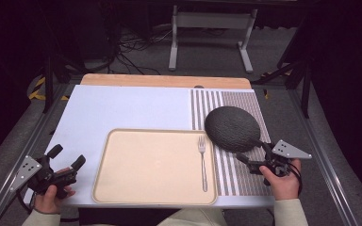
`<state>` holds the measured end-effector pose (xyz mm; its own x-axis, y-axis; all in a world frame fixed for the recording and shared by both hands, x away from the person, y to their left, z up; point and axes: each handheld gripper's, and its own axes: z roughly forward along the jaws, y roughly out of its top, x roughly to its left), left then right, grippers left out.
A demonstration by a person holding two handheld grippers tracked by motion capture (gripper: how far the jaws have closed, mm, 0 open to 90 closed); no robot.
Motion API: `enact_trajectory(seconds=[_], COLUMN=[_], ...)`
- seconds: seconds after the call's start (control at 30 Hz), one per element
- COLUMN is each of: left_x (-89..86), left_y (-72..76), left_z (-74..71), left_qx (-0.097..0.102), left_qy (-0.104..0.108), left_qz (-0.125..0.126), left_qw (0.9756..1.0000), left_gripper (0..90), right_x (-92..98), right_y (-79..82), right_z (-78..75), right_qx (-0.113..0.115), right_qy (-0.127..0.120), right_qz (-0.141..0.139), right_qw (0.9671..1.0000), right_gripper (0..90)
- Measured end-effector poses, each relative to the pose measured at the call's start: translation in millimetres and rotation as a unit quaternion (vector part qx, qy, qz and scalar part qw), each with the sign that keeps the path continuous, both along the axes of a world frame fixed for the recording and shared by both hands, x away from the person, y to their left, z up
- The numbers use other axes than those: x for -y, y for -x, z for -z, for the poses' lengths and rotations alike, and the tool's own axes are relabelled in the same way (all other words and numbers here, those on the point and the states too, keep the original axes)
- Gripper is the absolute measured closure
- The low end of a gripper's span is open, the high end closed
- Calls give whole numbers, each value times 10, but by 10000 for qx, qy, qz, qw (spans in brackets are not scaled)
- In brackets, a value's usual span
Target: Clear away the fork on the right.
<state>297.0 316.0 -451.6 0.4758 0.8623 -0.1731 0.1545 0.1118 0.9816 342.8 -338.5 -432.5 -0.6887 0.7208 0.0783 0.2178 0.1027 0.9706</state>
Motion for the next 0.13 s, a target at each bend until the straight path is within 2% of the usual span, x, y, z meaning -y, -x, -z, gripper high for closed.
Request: enact_trajectory(seconds=[0.13], left_x=[-9], left_y=[0], left_z=[-2], left_qx=[8], left_qy=[21], left_qz=[-11], left_qw=[10000], left_gripper=[17], right_x=[25], right_y=[-2], right_z=[79], right_qx=[-78], right_qy=[-69], right_qz=[48], right_qw=[9999], right_gripper=[139])
